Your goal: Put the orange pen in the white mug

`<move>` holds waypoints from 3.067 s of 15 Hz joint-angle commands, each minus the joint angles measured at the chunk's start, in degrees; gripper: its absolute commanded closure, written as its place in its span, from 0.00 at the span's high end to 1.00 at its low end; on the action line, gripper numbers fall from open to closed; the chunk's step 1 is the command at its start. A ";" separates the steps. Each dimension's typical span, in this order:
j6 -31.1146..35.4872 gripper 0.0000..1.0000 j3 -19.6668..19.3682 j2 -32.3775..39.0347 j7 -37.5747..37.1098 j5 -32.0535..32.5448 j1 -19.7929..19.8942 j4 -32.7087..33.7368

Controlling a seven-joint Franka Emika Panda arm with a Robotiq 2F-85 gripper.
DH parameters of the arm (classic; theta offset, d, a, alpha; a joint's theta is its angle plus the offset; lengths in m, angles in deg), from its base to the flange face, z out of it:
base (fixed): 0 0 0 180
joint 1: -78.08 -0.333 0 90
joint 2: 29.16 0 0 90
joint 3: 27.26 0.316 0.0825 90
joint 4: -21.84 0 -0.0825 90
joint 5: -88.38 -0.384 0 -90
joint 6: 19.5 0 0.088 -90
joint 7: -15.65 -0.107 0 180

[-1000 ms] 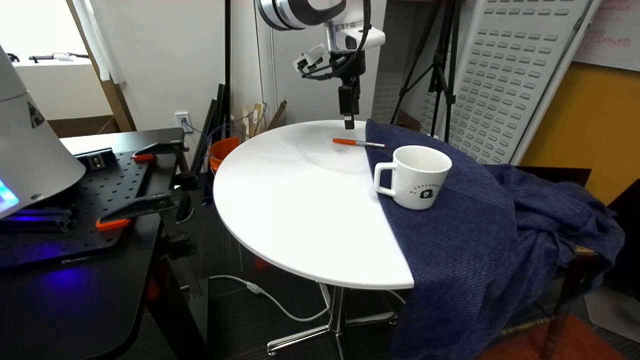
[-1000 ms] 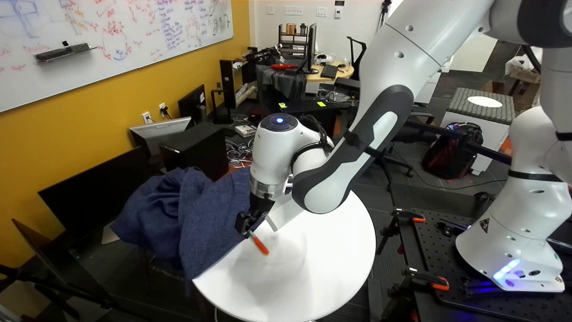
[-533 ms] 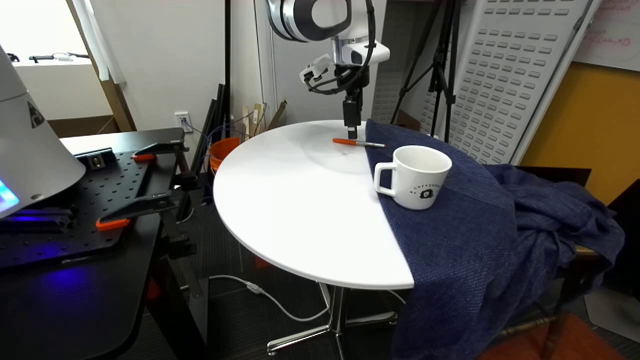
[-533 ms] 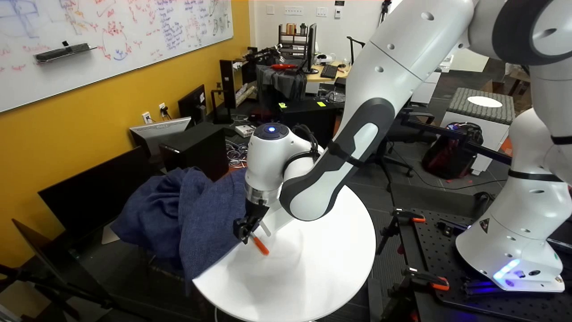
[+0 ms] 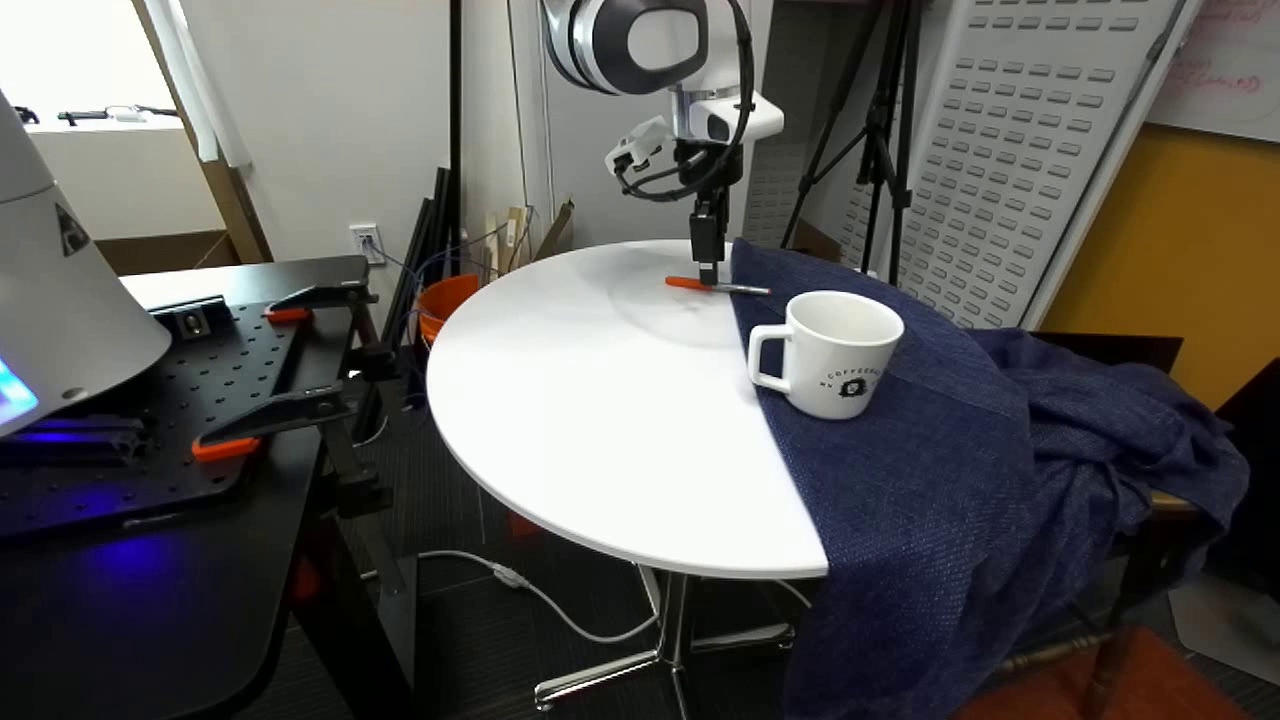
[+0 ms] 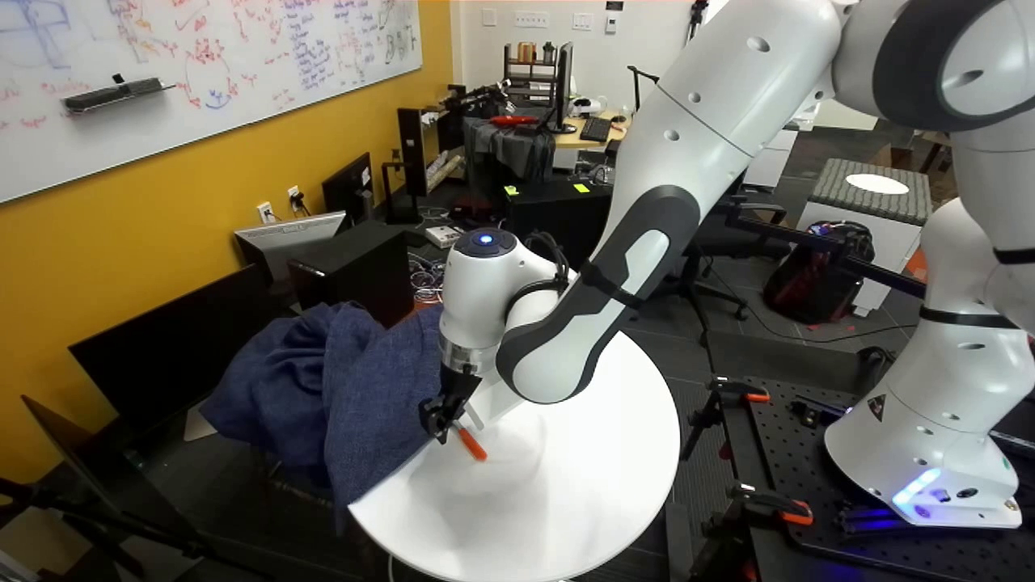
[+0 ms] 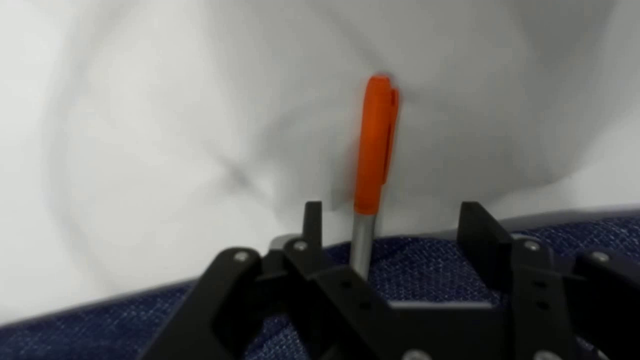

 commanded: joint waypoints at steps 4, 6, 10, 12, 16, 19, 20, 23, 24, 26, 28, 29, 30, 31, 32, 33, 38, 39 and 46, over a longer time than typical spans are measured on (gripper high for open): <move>-0.80 0.60 -0.08 1.45 2.69 -2.58 -0.24 1.85; -0.76 0.53 0.00 1.65 2.72 -2.80 -0.16 1.91; -0.72 0.41 0.03 1.93 2.75 -3.14 -0.11 2.00; -0.81 0.33 -0.04 1.95 2.67 -3.35 -0.21 2.06; -0.67 0.00 -0.16 1.94 2.61 -3.42 -0.33 2.02; -0.61 0.04 -0.30 1.92 2.45 -3.40 -0.49 2.01; -0.60 0.04 -0.62 1.76 2.14 -3.21 -0.84 1.82; 0.04 0.04 -2.46 0.59 0.55 -2.26 -2.76 0.48; 0.14 0.04 -3.40 0.26 -0.05 -1.83 -3.69 0.13; 0.58 0.04 -5.60 -0.51 -1.18 -0.96 -5.95 -0.74; 0.97 0.04 -7.73 -1.29 -1.92 -0.15 -8.18 -1.50; 1.29 0.04 -8.96 -1.79 -2.48 0.26 -9.38 -1.93; 1.54 0.04 -9.82 -2.17 -2.71 0.54 -10.24 -2.27; 1.95 0.04 -10.94 -2.64 -3.16 0.92 -11.26 -2.70; 2.47 0.04 -11.95 -3.05 -3.62 1.27 -12.21 -3.11; 3.00 0.04 -13.13 -3.52 -4.53 1.82 -13.29 -3.56; 5.64 0.04 -20.35 -5.06 -10.40 6.38 -19.20 -6.06; 5.61 0.04 -22.06 -5.29 -11.91 7.56 -20.61 -6.43; 1.08 0.04 -34.38 -7.71 -23.29 19.15 -31.79 -7.90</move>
